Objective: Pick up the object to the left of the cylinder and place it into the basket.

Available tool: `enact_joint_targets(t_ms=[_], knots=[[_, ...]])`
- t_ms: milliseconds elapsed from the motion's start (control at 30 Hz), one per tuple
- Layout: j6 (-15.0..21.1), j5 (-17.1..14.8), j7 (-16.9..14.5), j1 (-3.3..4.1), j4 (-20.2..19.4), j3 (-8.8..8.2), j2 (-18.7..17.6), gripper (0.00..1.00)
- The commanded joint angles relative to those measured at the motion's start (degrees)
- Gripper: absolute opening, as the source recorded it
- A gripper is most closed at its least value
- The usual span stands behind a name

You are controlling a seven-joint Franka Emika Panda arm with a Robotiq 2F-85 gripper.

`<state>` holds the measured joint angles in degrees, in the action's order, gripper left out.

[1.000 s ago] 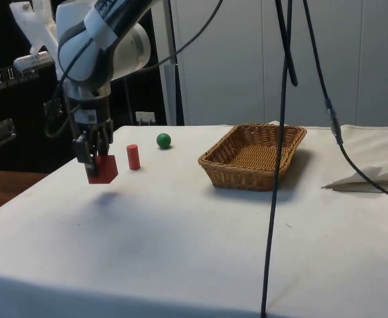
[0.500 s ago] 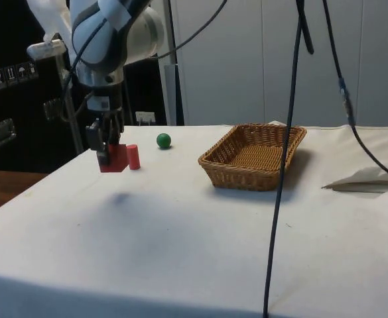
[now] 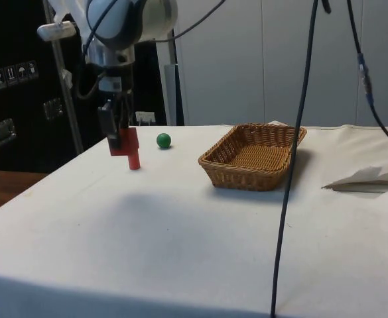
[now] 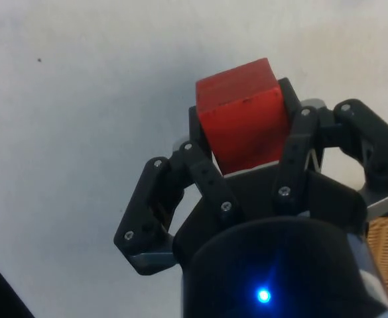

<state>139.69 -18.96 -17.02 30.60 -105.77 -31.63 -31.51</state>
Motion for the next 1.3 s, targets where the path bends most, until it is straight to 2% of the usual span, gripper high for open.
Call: enact_joint_targets(t_ms=[0,200,233,267,500,533,567,700,800,833,867,1100,1133,1167,1267], knots=[[1.1,0.9,0.0,0.69,-1.7,-0.63,1.3,0.0],[1.2,3.2,-0.1,0.74,-4.8,-0.74,4.8,0.0],[0.0,2.8,-0.2,0.17,-3.7,-0.29,4.2,0.0],[1.3,3.4,-0.2,0.74,-5.2,-0.74,5.2,0.0],[2.9,4.7,-0.3,0.97,-9.2,-0.63,8.3,0.0],[1.5,4.2,-0.5,0.4,-7.9,-0.29,7.6,0.0],[3.2,4.8,-0.4,0.97,-9.8,-0.63,8.7,0.0],[4.7,5.2,-0.7,1.15,-12.5,-0.69,10.5,0.0],[5.5,5.4,-1.3,1.15,-14.6,-0.74,12.1,0.0],[4.5,4.6,-1.6,0.63,-13.4,-0.29,11.2,0.0],[5.6,5.4,-1.4,1.15,-15.1,-0.8,12.4,0.0],[7.0,6.0,-2.5,0.97,-18.9,-0.92,15.6,0.0],[6.0,5.2,-2.8,0.63,-18.1,-0.52,15.1,0.0],[7.2,6.0,-2.8,0.97,-19.4,-0.97,15.9,0.0],[7.9,6.0,-3.5,0.86,-20.9,-1.03,17.0,0.0]])
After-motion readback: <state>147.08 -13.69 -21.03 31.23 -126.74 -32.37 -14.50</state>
